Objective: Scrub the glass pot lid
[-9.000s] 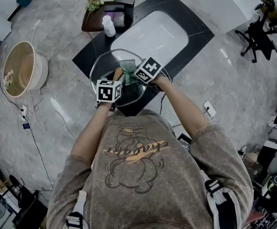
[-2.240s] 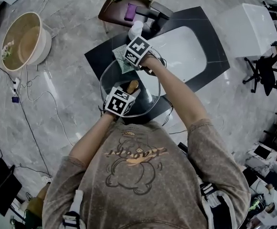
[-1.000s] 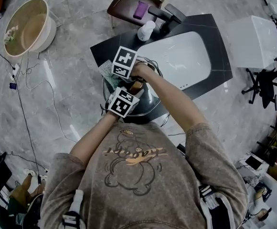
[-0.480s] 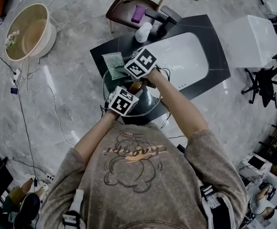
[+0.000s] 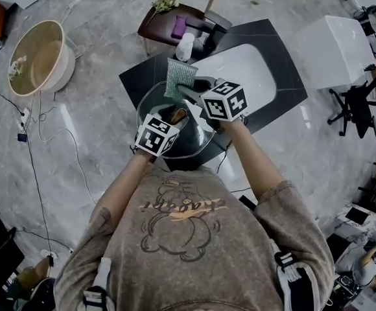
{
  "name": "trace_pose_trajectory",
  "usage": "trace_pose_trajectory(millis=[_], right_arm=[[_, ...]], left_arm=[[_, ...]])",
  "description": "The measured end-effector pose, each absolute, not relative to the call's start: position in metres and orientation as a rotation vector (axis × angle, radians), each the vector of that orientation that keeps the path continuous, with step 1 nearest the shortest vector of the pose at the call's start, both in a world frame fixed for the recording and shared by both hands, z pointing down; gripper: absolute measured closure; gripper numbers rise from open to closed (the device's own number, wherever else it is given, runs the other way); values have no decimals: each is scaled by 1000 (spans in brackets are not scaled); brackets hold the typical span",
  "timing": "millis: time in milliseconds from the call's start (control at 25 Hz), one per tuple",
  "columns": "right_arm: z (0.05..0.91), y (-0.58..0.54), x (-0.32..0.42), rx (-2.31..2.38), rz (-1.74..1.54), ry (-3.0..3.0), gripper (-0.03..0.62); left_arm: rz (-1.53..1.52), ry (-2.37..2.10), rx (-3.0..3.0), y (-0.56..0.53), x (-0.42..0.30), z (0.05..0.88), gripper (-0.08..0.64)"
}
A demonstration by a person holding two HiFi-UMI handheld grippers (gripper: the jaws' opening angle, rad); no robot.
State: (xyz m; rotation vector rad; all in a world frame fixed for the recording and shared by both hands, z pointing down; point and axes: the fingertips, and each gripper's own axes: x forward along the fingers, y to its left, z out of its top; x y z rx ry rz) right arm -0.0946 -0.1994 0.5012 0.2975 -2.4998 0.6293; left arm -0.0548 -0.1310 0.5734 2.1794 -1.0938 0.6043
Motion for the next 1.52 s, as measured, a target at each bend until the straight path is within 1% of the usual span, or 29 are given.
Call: trace_pose_trajectory(millis=[400,800,1240,1360,1520], right_arm=[[447,-177,-5,749,483,-2661,505],[429,-142,70,1144,464,-2697,503],[434,-118,93,1305,306,-2704,503],[436,-116,92,1308,273,-2698,503],[439,-117,92,1320,266,-2689,503]], left_arm=[[447,-1174,2291,-135,-60,492,359],[330,-1299,2347,-123,-70,452,359],[143,-1464,2451,-119,-83,427,360],[112,-1508,2439,-117,-92,429,384],[88,-1562,2413,-116,-102,432,437]])
